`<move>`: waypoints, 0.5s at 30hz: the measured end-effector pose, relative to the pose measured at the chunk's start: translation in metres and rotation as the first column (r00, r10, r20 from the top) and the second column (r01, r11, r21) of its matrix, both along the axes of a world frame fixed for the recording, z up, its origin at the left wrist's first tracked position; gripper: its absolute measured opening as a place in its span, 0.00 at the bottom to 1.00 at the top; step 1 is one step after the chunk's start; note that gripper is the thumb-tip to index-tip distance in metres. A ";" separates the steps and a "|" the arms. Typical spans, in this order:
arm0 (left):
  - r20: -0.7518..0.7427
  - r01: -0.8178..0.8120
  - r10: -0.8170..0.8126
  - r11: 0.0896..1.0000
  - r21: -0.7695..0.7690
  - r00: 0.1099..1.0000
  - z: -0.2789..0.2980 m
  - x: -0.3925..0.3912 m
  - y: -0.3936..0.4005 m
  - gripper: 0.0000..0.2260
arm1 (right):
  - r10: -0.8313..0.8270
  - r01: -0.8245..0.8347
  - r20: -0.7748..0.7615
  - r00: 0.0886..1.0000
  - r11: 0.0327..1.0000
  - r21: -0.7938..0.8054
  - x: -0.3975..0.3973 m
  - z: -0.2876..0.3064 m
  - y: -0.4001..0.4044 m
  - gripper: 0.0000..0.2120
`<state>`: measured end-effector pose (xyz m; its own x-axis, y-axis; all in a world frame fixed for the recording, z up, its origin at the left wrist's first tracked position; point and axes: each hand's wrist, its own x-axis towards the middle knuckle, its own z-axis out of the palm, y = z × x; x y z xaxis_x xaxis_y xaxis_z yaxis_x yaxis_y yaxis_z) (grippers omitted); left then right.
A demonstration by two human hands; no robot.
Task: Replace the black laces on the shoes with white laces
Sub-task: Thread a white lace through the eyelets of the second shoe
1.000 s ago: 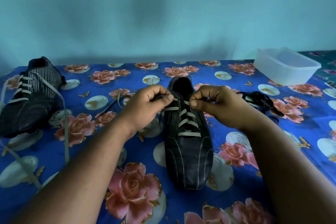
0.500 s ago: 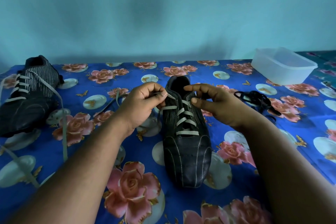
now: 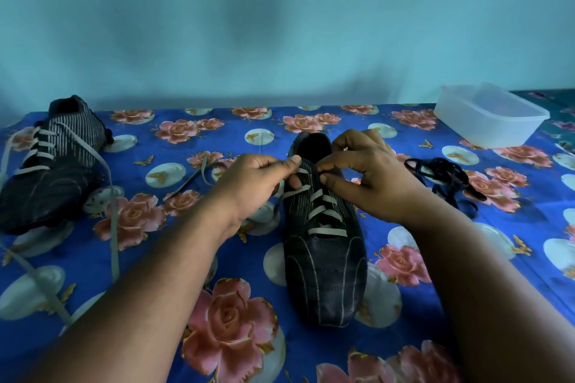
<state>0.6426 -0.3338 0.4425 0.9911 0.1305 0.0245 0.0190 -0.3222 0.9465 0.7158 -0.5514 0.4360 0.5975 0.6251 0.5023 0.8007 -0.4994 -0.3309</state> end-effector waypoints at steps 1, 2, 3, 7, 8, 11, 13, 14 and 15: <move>-0.035 -0.009 0.008 1.000 -0.021 0.999 0.002 0.000 0.000 0.17 | 0.011 -0.011 -0.021 1.000 1.000 0.002 0.000 0.002 -0.001 0.13; -0.078 -0.010 0.006 0.999 -0.042 0.997 0.003 0.000 -0.001 0.15 | 0.020 -0.019 -0.045 0.999 1.000 0.015 0.001 0.003 -0.001 0.12; -0.123 -0.005 -0.003 0.998 -0.066 0.992 0.005 -0.001 -0.001 0.13 | 0.026 -0.023 -0.068 0.997 0.999 0.040 0.000 0.004 0.000 0.10; -0.228 0.015 -0.059 0.981 -0.192 0.972 0.006 0.001 0.003 0.11 | 0.014 0.006 -0.120 0.993 0.986 0.169 -0.006 0.004 0.012 0.06; -0.248 0.021 -0.075 0.977 -0.213 0.966 0.006 0.001 0.003 0.12 | 0.001 0.019 -0.114 0.994 0.983 0.181 -0.008 0.004 0.015 0.07; -0.299 0.022 -0.102 0.965 -0.260 0.949 0.006 0.001 0.003 0.18 | -0.026 0.029 -0.022 0.999 0.984 0.178 -0.011 0.003 0.020 0.05; -0.318 0.023 -0.110 0.964 -0.264 0.942 0.007 0.001 0.001 0.18 | -0.007 -0.001 0.056 0.998 0.990 0.140 -0.011 0.005 0.020 0.06; -0.324 0.029 -0.117 0.964 -0.265 0.939 0.007 0.001 0.001 0.17 | 0.020 -0.031 0.091 0.996 0.992 0.119 -0.010 0.005 0.019 0.07; -0.332 0.035 -0.127 0.962 -0.269 0.935 0.007 0.001 0.001 0.17 | 0.051 -0.062 0.096 0.994 0.992 0.108 -0.010 0.005 0.017 0.07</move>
